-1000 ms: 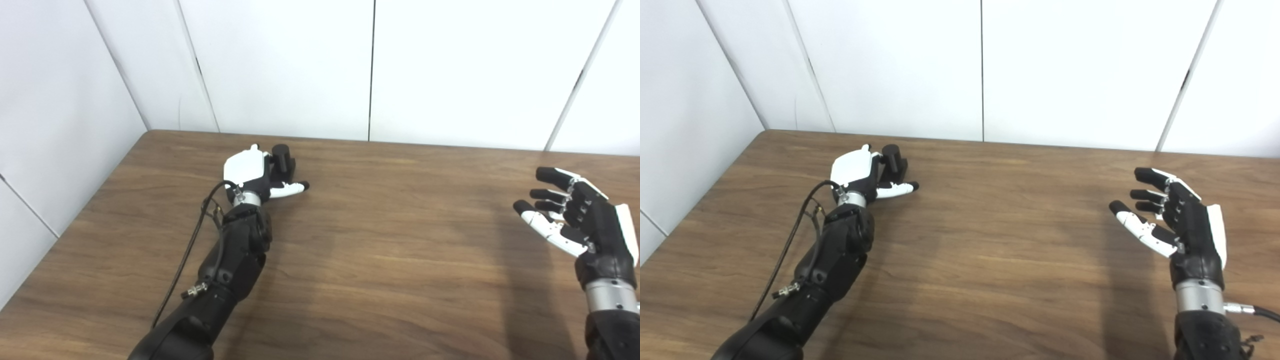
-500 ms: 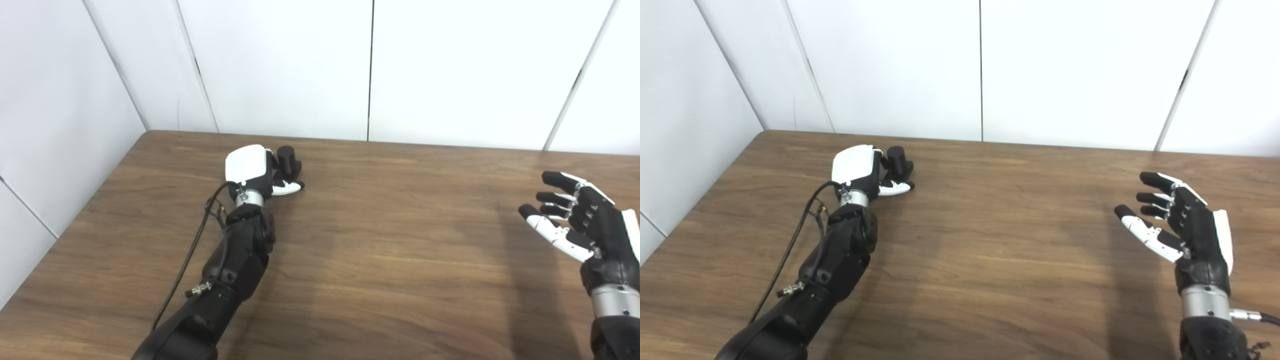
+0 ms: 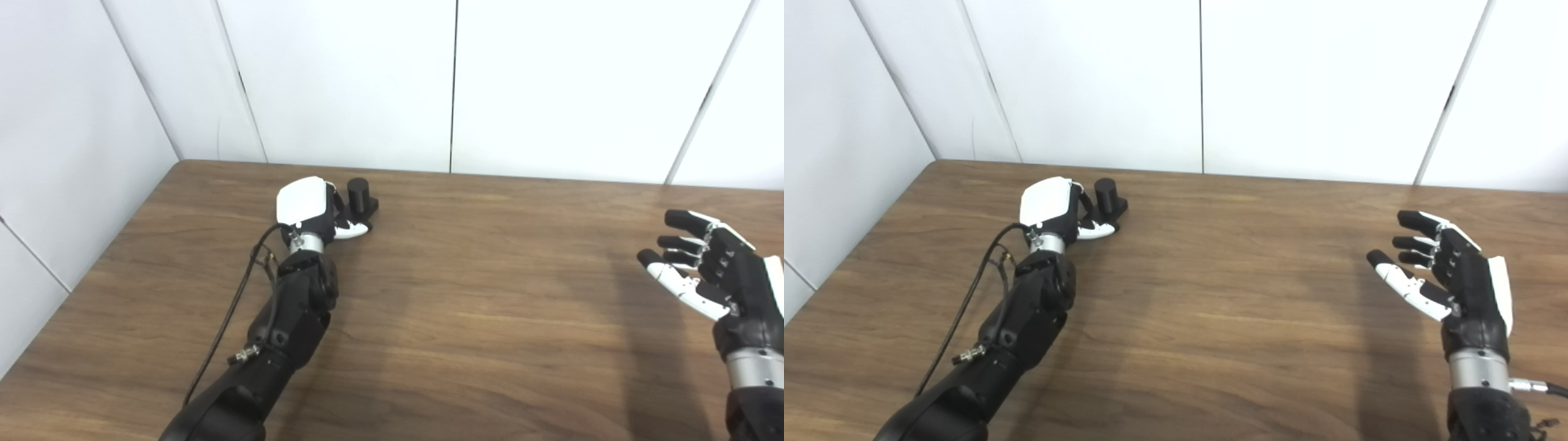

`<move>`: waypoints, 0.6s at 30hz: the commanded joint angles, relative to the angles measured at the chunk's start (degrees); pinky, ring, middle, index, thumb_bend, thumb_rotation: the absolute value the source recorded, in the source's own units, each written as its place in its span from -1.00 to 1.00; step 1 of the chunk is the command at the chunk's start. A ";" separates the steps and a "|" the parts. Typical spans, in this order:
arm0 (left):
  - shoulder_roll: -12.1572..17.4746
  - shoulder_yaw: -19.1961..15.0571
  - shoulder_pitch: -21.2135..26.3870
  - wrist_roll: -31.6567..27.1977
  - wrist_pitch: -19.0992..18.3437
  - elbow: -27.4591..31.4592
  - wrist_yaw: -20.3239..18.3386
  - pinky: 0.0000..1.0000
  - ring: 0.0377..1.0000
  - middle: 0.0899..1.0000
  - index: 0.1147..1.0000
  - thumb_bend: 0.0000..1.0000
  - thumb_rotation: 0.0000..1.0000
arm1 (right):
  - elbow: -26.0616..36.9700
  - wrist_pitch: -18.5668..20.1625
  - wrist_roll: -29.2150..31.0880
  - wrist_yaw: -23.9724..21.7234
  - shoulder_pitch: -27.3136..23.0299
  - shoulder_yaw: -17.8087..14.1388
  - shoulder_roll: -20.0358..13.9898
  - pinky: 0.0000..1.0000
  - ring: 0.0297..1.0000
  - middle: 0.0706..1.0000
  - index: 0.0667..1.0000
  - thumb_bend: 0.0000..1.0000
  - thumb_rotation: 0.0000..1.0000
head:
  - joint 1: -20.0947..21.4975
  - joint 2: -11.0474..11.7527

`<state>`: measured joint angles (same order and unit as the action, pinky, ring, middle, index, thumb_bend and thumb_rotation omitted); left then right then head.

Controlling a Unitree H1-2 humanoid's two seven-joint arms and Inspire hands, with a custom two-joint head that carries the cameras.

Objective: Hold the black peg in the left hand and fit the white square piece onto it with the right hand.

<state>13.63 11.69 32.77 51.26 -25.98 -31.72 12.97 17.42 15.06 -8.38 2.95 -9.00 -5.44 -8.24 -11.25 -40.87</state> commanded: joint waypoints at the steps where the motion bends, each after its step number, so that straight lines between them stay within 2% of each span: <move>1: 1.94 0.16 1.09 0.40 -0.88 -1.32 0.15 0.60 0.62 0.65 -0.08 0.48 -0.29 | 1.98 -1.15 0.39 -0.04 -2.13 -0.48 -0.47 0.28 0.36 0.53 0.34 0.12 -0.67 | -0.03 -0.08; 6: 1.93 0.49 0.61 -0.67 -0.70 -0.88 -0.28 0.61 0.63 0.65 -0.03 0.46 -0.34 | 2.23 -0.88 0.34 0.00 -2.17 -0.47 -0.48 0.29 0.36 0.51 0.34 0.11 -0.67 | 0.01 -0.17; 8: 2.05 0.85 0.27 -1.59 -0.06 -0.96 -0.01 0.66 0.65 0.66 -0.11 0.20 -0.64 | 2.27 -0.60 0.09 0.11 -2.28 -0.50 -0.54 0.29 0.36 0.52 0.35 0.10 -0.68 | 0.06 -0.21; 10: 2.29 1.33 -0.17 -2.52 0.82 -1.03 0.08 0.71 0.66 0.65 -0.15 0.06 -0.79 | 2.16 -0.56 0.25 0.06 -2.41 -0.63 -0.64 0.28 0.36 0.53 0.35 0.09 -0.68 | 0.06 -0.17; 14: 2.58 1.77 -1.29 -4.43 2.23 -0.07 -0.70 0.81 0.70 0.68 -0.16 0.03 -0.84 | 1.79 -0.89 0.69 0.02 -2.69 -0.87 -0.75 0.26 0.35 0.52 0.34 0.10 -0.68 | -0.01 -0.13; 18: 3.29 2.43 -2.50 -6.41 4.94 0.89 -1.18 0.77 0.73 0.70 -0.15 0.03 -0.84 | 1.97 -0.62 1.14 -0.08 -2.94 -1.04 -0.71 0.28 0.37 0.51 0.34 0.10 -0.69 | 0.06 -0.20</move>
<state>15.19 13.68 32.35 45.29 -21.10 -29.95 13.65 17.56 15.22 -7.59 2.95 -9.35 -6.12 -8.58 -11.16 -41.04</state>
